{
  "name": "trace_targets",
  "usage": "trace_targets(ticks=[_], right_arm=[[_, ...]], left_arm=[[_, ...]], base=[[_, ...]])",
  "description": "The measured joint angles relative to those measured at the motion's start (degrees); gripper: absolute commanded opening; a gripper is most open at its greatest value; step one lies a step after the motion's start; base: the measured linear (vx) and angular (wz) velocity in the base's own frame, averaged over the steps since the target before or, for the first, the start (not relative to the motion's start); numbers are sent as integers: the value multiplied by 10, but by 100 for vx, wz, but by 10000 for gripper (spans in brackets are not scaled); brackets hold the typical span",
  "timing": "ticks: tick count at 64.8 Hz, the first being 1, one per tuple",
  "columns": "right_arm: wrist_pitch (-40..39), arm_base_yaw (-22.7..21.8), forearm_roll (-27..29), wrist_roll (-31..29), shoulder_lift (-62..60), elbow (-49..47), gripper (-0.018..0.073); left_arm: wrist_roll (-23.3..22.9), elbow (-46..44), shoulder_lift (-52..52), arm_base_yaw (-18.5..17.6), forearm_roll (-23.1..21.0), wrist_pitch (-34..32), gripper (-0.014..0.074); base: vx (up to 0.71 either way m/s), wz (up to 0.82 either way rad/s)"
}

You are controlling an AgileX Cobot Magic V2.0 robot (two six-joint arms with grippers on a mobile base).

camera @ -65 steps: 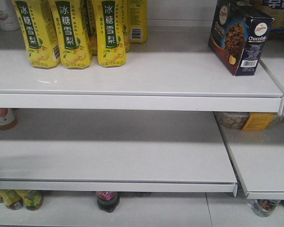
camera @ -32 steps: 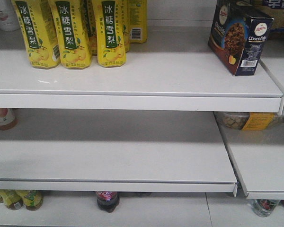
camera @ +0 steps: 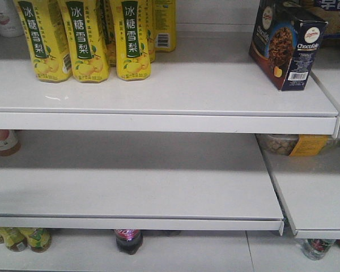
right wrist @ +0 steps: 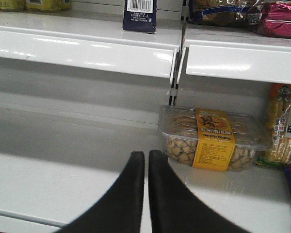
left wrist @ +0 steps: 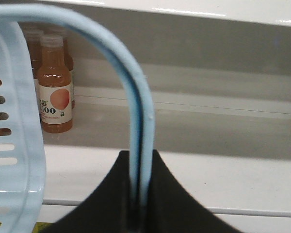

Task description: Left arm holds basket, right arm returns cookies

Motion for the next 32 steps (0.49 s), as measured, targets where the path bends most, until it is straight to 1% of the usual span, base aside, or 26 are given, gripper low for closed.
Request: trace_targets(ticks=[32], right_arm=[[0, 0, 0, 0, 0, 0, -11]], left_arm=[[1, 0, 0, 0, 0, 0, -3]], base=[[0, 0]])
